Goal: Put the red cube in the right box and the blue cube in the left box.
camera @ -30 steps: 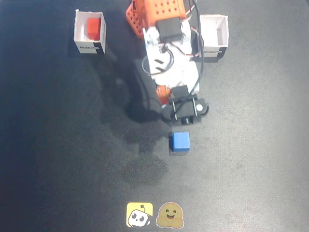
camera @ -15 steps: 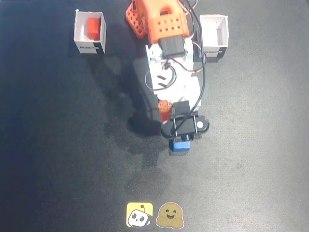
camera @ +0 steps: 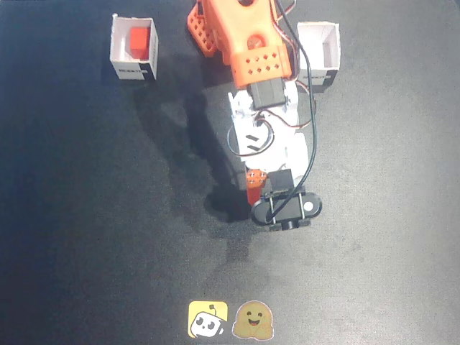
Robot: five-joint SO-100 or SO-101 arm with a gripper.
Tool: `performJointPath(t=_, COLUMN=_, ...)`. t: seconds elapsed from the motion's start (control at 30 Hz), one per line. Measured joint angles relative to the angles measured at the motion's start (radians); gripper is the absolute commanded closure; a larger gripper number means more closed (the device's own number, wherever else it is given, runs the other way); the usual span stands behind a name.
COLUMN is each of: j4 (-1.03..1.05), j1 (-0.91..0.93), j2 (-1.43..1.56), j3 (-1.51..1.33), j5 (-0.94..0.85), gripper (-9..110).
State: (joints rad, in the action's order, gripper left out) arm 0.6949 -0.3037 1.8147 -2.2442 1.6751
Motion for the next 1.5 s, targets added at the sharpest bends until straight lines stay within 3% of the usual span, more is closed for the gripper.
performJointPath(t=0.5, j4=-0.074, j1=-0.006, j2=-0.101, j3=0.0, j5=0.018, gripper=81)
performJointPath(t=0.93, j4=-0.218, j1=-0.006, j2=-0.187, j3=-0.023, j5=0.018, gripper=84)
performJointPath(t=1.17, j4=-0.232, j1=-0.006, j2=-0.189, j3=-0.044, j5=0.011, gripper=90)
performJointPath(t=1.5, j4=-0.215, j1=0.009, j2=-0.166, j3=-0.057, j5=0.011, gripper=90)
